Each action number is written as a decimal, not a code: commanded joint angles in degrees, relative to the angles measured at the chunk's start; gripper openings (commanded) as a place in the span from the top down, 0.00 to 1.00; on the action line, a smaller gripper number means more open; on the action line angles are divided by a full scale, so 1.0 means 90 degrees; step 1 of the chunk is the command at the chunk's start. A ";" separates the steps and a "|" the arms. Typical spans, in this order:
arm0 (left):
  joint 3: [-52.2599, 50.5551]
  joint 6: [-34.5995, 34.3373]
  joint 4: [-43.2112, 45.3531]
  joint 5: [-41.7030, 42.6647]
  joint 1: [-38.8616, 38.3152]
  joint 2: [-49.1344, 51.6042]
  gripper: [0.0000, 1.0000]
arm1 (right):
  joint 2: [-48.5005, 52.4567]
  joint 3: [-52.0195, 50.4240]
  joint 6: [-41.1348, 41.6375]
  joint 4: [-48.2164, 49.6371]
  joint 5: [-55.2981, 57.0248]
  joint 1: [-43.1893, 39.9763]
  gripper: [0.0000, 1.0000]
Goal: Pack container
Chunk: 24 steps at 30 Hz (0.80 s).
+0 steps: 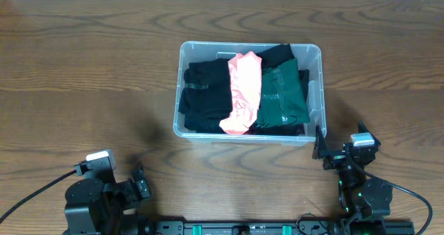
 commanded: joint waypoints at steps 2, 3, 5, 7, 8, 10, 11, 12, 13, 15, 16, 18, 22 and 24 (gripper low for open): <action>-0.0087 -0.0024 0.0000 -0.0034 0.0000 -0.0148 0.02 | -0.0012 0.0002 -0.0075 -0.0044 -0.0024 0.0029 0.01; -0.0124 -0.0012 0.0027 -0.0058 -0.0036 -0.0214 0.02 | -0.0012 0.0002 -0.0075 -0.0044 -0.0027 0.0029 0.01; -0.0338 0.0015 0.0338 -0.0121 -0.0168 -0.0423 0.02 | -0.0012 0.0002 -0.0073 -0.0044 -0.0027 0.0029 0.01; -0.0680 0.0015 0.0763 -0.0121 -0.0342 -0.0687 0.02 | -0.0012 0.0002 -0.0075 -0.0044 -0.0024 0.0029 0.01; -0.0942 0.0017 0.1088 -0.0126 -0.0452 -0.0862 0.02 | -0.0012 0.0002 -0.0075 -0.0044 -0.0024 0.0029 0.01; -0.1469 0.0017 0.1729 -0.0148 -0.0607 -0.1161 0.02 | -0.0012 0.0002 -0.0075 -0.0044 -0.0024 0.0029 0.01; -0.1797 0.0019 0.2120 -0.0155 -0.0665 -0.1321 0.02 | -0.0012 0.0002 -0.0073 -0.0044 -0.0024 0.0029 0.01; -0.2093 0.0017 0.2477 -0.0153 -0.0685 -0.1455 0.02 | -0.0012 0.0002 -0.0075 -0.0044 -0.0027 0.0029 0.01; -0.2450 0.0015 0.2922 -0.0151 -0.0690 -0.1603 0.02 | -0.0012 0.0002 -0.0075 -0.0044 -0.0024 0.0029 0.01; -0.3050 -0.0044 0.3750 -0.0148 -0.0690 -0.1836 0.02 | -0.0012 0.0002 -0.0075 -0.0044 -0.0024 0.0029 0.01; -0.3385 -0.0129 0.4248 -0.0148 -0.0690 -0.1889 0.02 | -0.0012 0.0002 -0.0073 -0.0044 -0.0024 0.0029 0.01; -0.3895 -0.0260 0.5117 -0.0146 -0.0695 -0.1887 0.02 | -0.0012 0.0002 -0.0075 -0.0044 -0.0024 0.0029 0.01; -0.4835 -0.0272 0.6858 -0.0148 -0.0702 -0.1887 0.02 | -0.0010 0.0002 -0.0075 -0.0044 -0.0024 0.0029 0.01; -0.4840 -0.0272 0.6836 -0.0172 -0.0712 -0.1887 0.02 | -0.0010 0.0002 -0.0073 -0.0044 -0.0024 0.0029 0.01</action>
